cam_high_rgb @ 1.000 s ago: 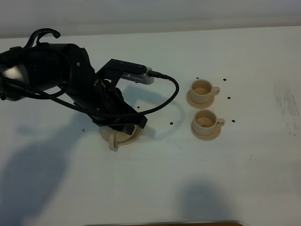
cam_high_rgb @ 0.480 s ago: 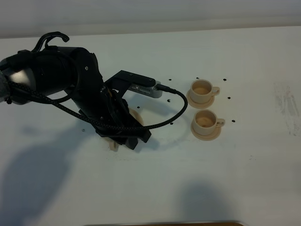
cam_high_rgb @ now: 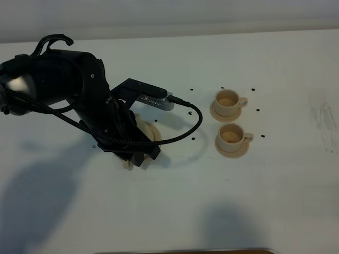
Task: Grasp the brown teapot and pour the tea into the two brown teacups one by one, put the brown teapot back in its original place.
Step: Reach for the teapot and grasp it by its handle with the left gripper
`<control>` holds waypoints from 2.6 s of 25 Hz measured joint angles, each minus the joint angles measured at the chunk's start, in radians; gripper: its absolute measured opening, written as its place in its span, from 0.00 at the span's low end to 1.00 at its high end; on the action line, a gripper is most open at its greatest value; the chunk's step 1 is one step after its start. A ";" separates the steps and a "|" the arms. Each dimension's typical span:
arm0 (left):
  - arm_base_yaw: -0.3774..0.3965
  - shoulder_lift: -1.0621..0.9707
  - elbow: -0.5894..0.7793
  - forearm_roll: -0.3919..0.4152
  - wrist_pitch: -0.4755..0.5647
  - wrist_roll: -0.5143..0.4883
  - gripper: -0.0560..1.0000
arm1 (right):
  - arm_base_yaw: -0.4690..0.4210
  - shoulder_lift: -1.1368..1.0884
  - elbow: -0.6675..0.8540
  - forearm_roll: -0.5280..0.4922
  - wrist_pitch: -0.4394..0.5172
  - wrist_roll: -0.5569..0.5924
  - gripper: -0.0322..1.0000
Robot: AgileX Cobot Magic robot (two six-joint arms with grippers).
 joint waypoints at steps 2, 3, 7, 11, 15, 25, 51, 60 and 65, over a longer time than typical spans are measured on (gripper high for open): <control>0.005 0.001 0.009 0.000 -0.009 -0.001 0.33 | 0.000 0.000 0.000 0.000 0.000 0.000 0.46; 0.006 0.003 0.011 0.000 -0.011 -0.001 0.33 | 0.000 0.000 0.000 0.000 0.000 0.000 0.46; 0.010 0.009 0.026 0.000 -0.007 -0.001 0.33 | 0.000 0.000 0.000 0.000 0.000 0.000 0.46; 0.017 0.012 0.027 0.012 -0.003 -0.001 0.33 | 0.000 0.000 0.000 0.000 0.000 0.000 0.46; 0.028 0.012 0.027 0.020 0.003 -0.001 0.33 | 0.000 0.000 0.000 0.000 0.000 0.000 0.46; 0.054 0.012 0.027 0.057 0.017 -0.012 0.33 | 0.000 0.000 0.000 0.000 0.000 0.000 0.46; 0.069 -0.125 0.014 0.221 0.214 0.107 0.33 | 0.000 0.000 0.000 0.000 0.000 0.000 0.46; 0.072 -0.078 0.014 0.262 0.178 0.109 0.33 | 0.000 0.000 0.000 0.000 0.000 0.000 0.46; 0.072 -0.052 0.014 0.262 0.110 0.111 0.33 | 0.000 0.000 0.000 0.000 0.000 0.000 0.46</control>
